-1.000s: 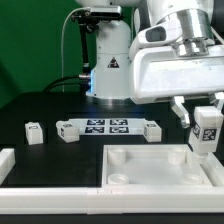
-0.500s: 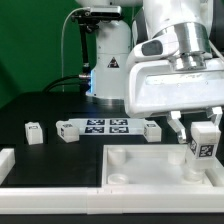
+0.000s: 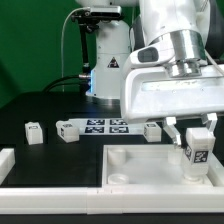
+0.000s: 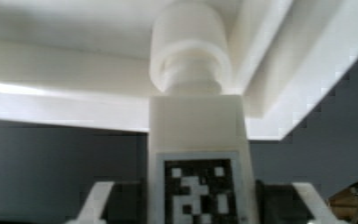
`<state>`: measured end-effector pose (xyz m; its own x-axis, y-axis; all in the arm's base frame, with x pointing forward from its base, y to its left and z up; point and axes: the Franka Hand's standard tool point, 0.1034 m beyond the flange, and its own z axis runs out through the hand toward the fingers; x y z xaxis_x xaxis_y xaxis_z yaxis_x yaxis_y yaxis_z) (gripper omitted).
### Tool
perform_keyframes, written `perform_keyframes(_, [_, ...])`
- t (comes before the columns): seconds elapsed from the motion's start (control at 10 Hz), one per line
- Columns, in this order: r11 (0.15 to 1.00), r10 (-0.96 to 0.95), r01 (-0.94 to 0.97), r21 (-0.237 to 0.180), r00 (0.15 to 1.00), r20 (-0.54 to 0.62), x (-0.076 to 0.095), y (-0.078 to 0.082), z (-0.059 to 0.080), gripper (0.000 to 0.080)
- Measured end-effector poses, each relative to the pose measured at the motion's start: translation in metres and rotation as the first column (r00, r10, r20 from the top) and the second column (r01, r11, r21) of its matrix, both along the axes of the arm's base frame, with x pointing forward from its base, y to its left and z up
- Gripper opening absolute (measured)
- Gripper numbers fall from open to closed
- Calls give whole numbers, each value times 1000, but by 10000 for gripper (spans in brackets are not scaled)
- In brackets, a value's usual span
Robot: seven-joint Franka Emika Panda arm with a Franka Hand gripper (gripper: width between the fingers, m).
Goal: Assemble one leg
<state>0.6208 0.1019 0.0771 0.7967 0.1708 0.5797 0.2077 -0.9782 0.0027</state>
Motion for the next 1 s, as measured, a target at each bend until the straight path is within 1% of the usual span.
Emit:
perform_keyframes(0.1, [1000, 1, -1, -1, 1000, 0, -2, 0, -2, 290])
perform_keyframes(0.5, [1000, 0, 0, 0, 1000, 12, -2, -1, -2, 290])
perform_keyframes(0.7, [1000, 3, -3, -2, 1000, -6, -2, -1, -2, 290])
perform_keyframes(0.8, [1000, 4, -4, -3, 1000, -19, -3, 0, -5, 343])
perform_keyframes(0.9, [1000, 5, -5, -3, 1000, -22, -4, 0, -5, 478])
perform_keyframes(1.0, [1000, 5, -5, -3, 1000, -22, -4, 0, -5, 478])
